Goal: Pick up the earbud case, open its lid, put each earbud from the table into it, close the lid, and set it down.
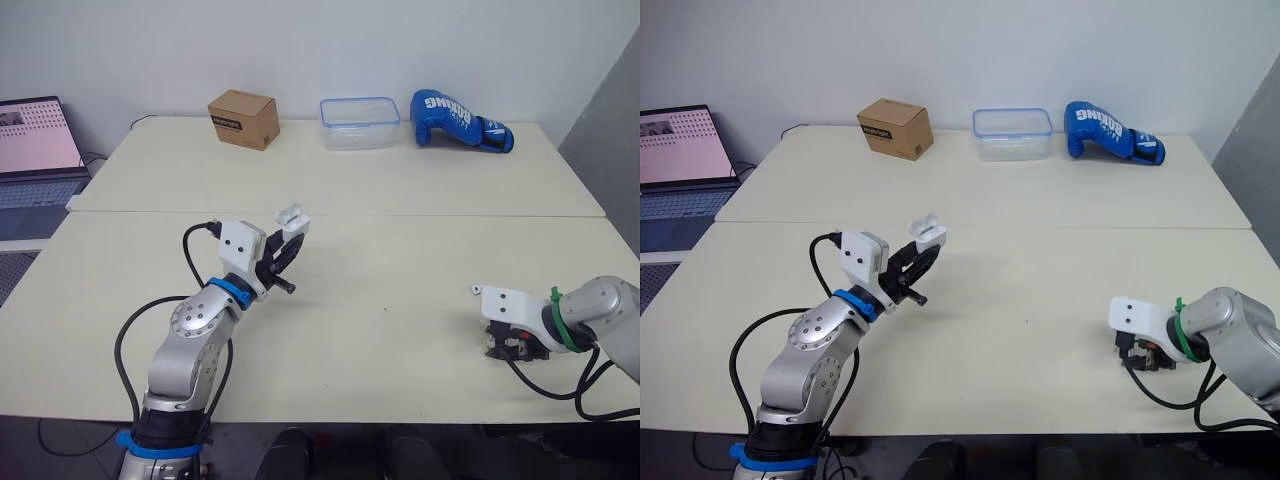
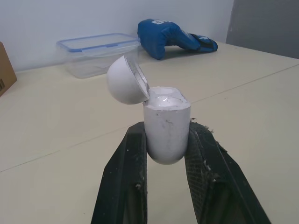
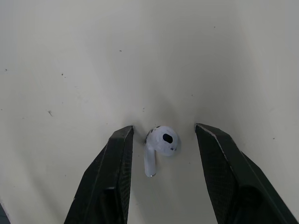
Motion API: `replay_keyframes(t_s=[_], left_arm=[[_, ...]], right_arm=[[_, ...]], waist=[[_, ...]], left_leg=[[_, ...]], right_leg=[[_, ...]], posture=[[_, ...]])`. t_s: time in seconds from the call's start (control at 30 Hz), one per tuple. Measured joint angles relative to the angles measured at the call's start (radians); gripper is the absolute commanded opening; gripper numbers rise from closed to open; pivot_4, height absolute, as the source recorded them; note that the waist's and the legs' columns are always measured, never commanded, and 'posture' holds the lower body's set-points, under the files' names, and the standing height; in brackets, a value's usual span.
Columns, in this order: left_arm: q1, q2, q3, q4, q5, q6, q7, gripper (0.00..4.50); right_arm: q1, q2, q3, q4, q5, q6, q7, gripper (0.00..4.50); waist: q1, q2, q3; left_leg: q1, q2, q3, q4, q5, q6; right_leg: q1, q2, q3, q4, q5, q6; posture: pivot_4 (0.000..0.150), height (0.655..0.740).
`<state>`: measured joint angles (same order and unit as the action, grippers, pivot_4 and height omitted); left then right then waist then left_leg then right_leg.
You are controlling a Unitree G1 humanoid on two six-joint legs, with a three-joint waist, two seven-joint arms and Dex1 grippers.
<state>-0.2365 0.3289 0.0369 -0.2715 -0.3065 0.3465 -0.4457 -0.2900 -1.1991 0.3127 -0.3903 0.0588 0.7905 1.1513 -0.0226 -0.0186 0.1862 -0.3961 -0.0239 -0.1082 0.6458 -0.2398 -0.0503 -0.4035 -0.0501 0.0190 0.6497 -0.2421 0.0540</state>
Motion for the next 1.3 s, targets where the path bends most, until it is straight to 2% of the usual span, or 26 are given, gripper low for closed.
replay_keyframes(t_s=[0.1,0.13,0.33,0.43,0.47,0.53,0.6,0.73,0.87,1.0,1.3], left_arm=[[0.0,0.002,0.001,0.0,0.0,0.0,-0.001,0.72],[-0.001,0.002,0.001,0.0,0.0,0.0,-0.001,0.72],[-0.005,0.004,0.009,0.0,0.0,0.0,-0.002,0.72],[-0.006,0.004,0.01,0.002,0.0,-0.001,-0.005,0.72],[-0.006,0.004,0.011,0.003,-0.001,-0.003,-0.006,0.72],[-0.01,-0.005,0.008,0.006,-0.005,-0.008,-0.011,0.72],[-0.024,-0.026,-0.015,0.01,-0.008,-0.018,-0.033,0.72],[-0.063,-0.048,-0.04,0.045,-0.014,-0.026,-0.063,0.72],[-0.158,-0.09,-0.04,0.091,-0.035,-0.016,-0.067,0.72],[-0.224,-0.116,-0.043,0.113,-0.049,-0.006,-0.067,0.72],[-0.277,-0.136,-0.052,0.148,-0.049,-0.003,-0.068,0.72]], right_arm=[[0.015,-0.004,-0.004,-0.007,0.001,-0.013,0.006,0.53],[0.016,-0.004,-0.005,-0.007,0.0,-0.016,0.005,0.39],[0.015,0.001,-0.007,-0.004,0.0,-0.022,0.006,0.39],[-0.012,0.059,-0.023,0.026,0.017,-0.017,0.0,0.39],[-0.031,0.107,-0.045,0.04,0.048,-0.017,-0.002,0.39],[-0.124,0.303,-0.139,0.065,0.171,-0.006,-0.034,0.39],[-0.285,0.547,-0.278,0.098,0.316,0.056,-0.137,0.39],[-0.506,0.816,-0.509,0.124,0.486,0.161,-0.388,0.39],[-0.49,1.007,-0.526,0.095,0.526,0.16,-0.585,0.39],[-0.423,1.068,-0.428,0.068,0.481,0.062,-0.658,0.39],[-0.39,1.124,-0.365,0.118,0.407,-0.101,-0.761,0.39]], waist=[[0.0,0.0,0.0],[0.0,0.0,0.0],[0.0,-0.001,0.0],[-0.005,-0.002,-0.001],[-0.008,-0.002,-0.001],[-0.017,-0.002,-0.001],[-0.02,-0.002,-0.001],[0.004,-0.002,-0.001],[0.019,-0.002,-0.001],[0.014,-0.002,-0.001],[-0.009,-0.002,-0.001]], left_leg=[[0.0,0.0,0.0,0.0,0.0,0.0],[0.0,0.0,0.0,0.0,0.0,0.0],[0.0,0.0,0.0,0.0,0.0,0.0],[0.001,0.001,0.001,0.0,0.0,0.0],[0.001,0.001,0.001,0.0,0.0,0.0],[0.003,0.003,0.002,0.0,0.0,0.0],[0.003,0.003,0.001,0.0,0.0,0.0],[0.001,0.002,-0.005,-0.001,0.001,-0.001],[-0.002,-0.001,-0.004,0.0,0.001,-0.001],[0.0,-0.001,-0.002,0.0,0.001,-0.001],[0.001,0.001,-0.003,-0.001,0.001,-0.001]], right_leg=[[0.0,0.0,0.0,0.0,0.0,0.0],[0.0,0.0,0.0,0.0,0.0,0.0],[0.0,0.0,0.0,0.0,0.0,0.0],[0.0,0.001,0.001,0.0,0.0,0.0],[0.0,0.001,0.001,0.0,0.0,0.0],[0.0,0.004,0.003,0.002,0.001,-0.001],[-0.001,0.005,0.003,0.005,0.001,-0.002],[-0.002,0.004,0.0,0.008,0.001,-0.002],[-0.004,0.002,0.0,0.008,0.001,-0.002],[-0.004,0.001,0.001,0.009,0.001,-0.002],[-0.004,0.003,0.001,0.011,0.0,-0.002]], posture=[[0.15,0.74],[0.15,0.74],[0.15,0.74],[0.15,0.74],[0.15,0.74],[0.15,0.74],[0.15,0.74],[0.15,0.74],[0.15,0.74],[0.15,0.74],[0.15,0.74]])
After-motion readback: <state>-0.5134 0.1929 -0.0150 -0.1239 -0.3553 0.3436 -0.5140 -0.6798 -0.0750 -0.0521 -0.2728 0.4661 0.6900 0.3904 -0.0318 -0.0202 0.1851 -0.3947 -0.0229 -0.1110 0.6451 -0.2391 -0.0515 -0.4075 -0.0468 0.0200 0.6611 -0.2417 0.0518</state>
